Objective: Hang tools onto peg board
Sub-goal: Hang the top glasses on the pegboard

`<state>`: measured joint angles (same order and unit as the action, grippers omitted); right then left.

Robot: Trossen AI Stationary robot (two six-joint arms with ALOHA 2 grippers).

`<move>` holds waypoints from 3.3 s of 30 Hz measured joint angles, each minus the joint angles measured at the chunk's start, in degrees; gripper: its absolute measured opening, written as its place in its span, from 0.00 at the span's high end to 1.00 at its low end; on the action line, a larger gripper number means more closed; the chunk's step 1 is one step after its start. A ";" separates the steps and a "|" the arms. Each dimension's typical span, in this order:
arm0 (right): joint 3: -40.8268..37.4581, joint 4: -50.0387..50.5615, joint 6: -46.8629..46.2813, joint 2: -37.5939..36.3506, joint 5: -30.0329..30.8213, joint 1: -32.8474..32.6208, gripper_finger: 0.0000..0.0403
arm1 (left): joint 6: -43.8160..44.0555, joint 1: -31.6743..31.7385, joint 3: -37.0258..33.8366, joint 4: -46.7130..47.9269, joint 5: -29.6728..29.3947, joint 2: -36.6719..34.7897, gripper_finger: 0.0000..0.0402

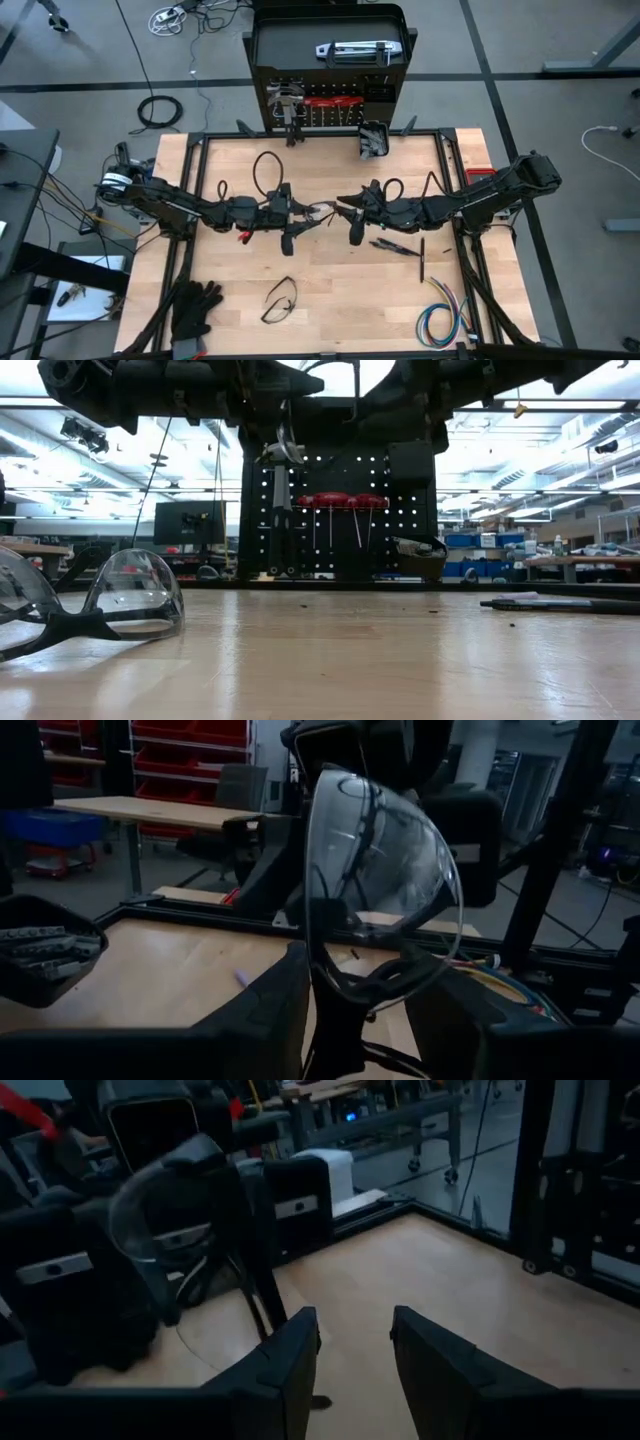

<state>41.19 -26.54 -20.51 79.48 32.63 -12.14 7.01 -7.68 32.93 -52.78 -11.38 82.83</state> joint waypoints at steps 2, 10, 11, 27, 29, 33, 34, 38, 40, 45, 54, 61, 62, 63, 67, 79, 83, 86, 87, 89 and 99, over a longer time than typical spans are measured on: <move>0.06 1.75 0.15 -0.75 1.46 -0.82 0.65 | 0.80 0.00 0.00 -0.04 -0.06 0.00 0.62; 0.06 3.16 2.41 -0.89 6.87 -5.37 0.65 | 0.88 0.00 0.00 1.93 -4.17 0.00 0.62; 0.07 2.82 2.60 -0.89 6.86 -5.50 0.65 | 0.89 0.00 0.00 1.99 -4.49 0.00 0.62; 12.56 10.77 14.38 8.77 12.48 -1.49 0.65 | -0.37 0.01 0.00 3.48 -3.17 0.00 0.62; 14.02 15.53 12.82 8.39 15.02 -1.54 0.65 | 0.41 -0.09 0.00 3.71 -3.17 0.00 0.62; 16.85 29.09 7.84 5.84 18.89 -2.72 0.65 | 0.69 -0.26 0.01 4.19 -3.19 0.00 0.62; 17.69 33.18 6.49 5.37 19.78 -3.01 0.65 | 0.69 -0.26 0.00 4.29 -3.19 0.00 0.62; 21.22 47.58 0.95 4.90 22.47 -4.03 0.65 | 0.72 -0.24 0.02 4.14 -3.19 0.00 0.62; 22.79 52.87 -1.10 4.88 22.73 -4.46 0.65 | 0.72 -0.26 0.01 4.14 -3.17 0.00 0.62; 24.06 67.19 -9.77 4.83 22.36 -5.36 0.65 | 1.10 -0.28 0.01 4.08 -3.12 0.00 0.62; 24.15 91.37 -33.69 4.83 20.34 -6.12 0.65 | 1.17 -0.33 0.01 2.80 -2.21 0.00 0.62; 24.15 82.15 -27.86 4.83 18.31 -8.70 0.65 | 1.17 -0.33 0.02 2.62 -2.20 0.00 0.62; 24.15 80.29 -27.05 4.83 18.31 -9.00 0.65 | 1.17 -0.33 0.00 2.57 -2.19 0.00 0.62; 24.13 77.95 -25.72 4.83 18.25 -9.28 0.65 | 1.17 -0.33 0.02 2.52 -2.15 0.00 0.62; 22.74 67.23 -16.66 4.83 15.33 -9.91 0.65 | 0.93 -0.31 0.01 2.52 -0.72 0.00 0.62; 11.25 41.73 -3.32 4.90 12.65 -8.12 0.65 | 0.96 -0.25 0.02 2.50 11.33 0.00 0.63; 10.24 31.09 7.18 4.89 12.75 -7.53 0.65 | 0.96 -0.22 0.00 2.50 12.55 0.00 0.66; 10.25 27.36 15.82 4.88 16.14 -7.50 0.65 | 1.04 -0.20 0.01 2.52 12.57 -0.02 0.69; 10.25 27.21 18.02 4.88 17.84 -7.50 0.65 | 1.10 -0.20 0.00 2.52 12.57 -0.02 0.70; 10.25 27.19 20.65 4.88 19.96 -7.48 0.65 | 1.13 -0.20 0.02 2.89 12.55 -0.02 0.71; 10.25 38.04 10.81 4.88 12.34 -6.81 0.65 | 9.77 -0.20 0.02 15.18 11.66 -0.07 0.73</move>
<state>51.44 11.50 -9.70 84.36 44.96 -18.95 16.78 -7.88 32.95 -37.60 0.29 82.76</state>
